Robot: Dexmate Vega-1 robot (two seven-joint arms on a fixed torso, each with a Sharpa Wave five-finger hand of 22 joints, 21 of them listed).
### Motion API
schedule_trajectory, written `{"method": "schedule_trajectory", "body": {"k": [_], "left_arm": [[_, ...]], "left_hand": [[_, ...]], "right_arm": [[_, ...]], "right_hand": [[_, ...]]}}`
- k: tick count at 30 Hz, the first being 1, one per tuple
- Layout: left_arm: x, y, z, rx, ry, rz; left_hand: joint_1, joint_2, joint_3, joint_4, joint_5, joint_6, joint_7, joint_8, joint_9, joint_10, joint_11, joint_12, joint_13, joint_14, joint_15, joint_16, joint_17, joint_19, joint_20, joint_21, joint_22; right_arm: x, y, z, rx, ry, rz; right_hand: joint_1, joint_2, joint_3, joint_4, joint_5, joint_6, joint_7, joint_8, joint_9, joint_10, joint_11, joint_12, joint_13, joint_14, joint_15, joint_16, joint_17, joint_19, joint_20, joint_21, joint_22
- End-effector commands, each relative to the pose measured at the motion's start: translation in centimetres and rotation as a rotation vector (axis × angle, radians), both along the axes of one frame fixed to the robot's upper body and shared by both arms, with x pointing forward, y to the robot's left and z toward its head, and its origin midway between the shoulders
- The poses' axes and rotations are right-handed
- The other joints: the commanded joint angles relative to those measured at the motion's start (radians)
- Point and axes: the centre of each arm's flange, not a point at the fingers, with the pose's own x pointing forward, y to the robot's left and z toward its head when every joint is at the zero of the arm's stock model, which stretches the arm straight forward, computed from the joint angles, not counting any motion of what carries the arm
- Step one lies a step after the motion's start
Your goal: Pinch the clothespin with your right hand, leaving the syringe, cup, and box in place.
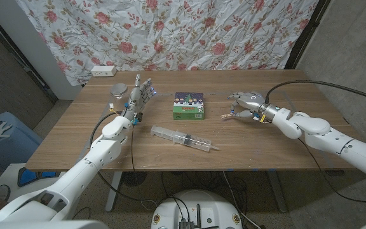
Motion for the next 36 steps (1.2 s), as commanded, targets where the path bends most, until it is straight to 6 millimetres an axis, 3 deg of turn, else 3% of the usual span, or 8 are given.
{"method": "schedule_trajectory", "body": {"k": [1, 29, 36], "left_arm": [[0.0, -0.01, 0.01, 0.0, 0.0, 0.0], [-0.01, 0.0, 0.04, 0.0, -0.001, 0.0], [-0.02, 0.0, 0.03, 0.0, 0.0, 0.0]], "left_hand": [[0.001, 0.01, 0.0, 0.006, 0.004, 0.0, -0.009, 0.006, 0.005, 0.003, -0.008, 0.006, 0.002, 0.006, -0.011, 0.005, 0.004, 0.007, -0.002, 0.007, 0.002], [0.001, 0.01, 0.0, 0.006, 0.004, 0.0, -0.009, 0.006, 0.005, 0.003, -0.008, 0.006, 0.002, 0.005, -0.011, 0.005, 0.004, 0.006, 0.0, 0.007, 0.002], [0.001, 0.01, 0.0, 0.006, 0.004, 0.0, -0.009, 0.006, 0.005, 0.003, -0.009, 0.006, 0.002, 0.005, -0.011, 0.005, 0.004, 0.007, -0.001, 0.007, 0.002]], "right_arm": [[0.53, 0.0, -0.52, -0.015, 0.009, -0.022], [0.81, 0.01, -0.71, -0.023, 0.033, -0.043], [0.81, -0.12, -0.55, -0.025, 0.048, -0.049]], "right_hand": [[0.001, 0.003, -0.002, 0.003, 0.004, -0.008, 0.001, 0.004, 0.003, -0.004, 0.002, -0.004, 0.001, 0.003, -0.006, 0.001, 0.005, -0.004, 0.002, -0.003, 0.004], [-0.017, -0.008, -0.014, 0.007, 0.005, -0.096, 0.004, -0.032, 0.003, -0.026, 0.024, -0.01, 0.002, 0.002, -0.001, -0.002, 0.009, -0.008, 0.007, -0.002, 0.004], [-0.035, -0.02, -0.024, 0.01, 0.008, -0.176, 0.005, -0.069, -0.001, -0.056, 0.037, -0.016, 0.004, -0.011, 0.01, -0.01, 0.011, -0.014, 0.014, -0.003, 0.004]]}}
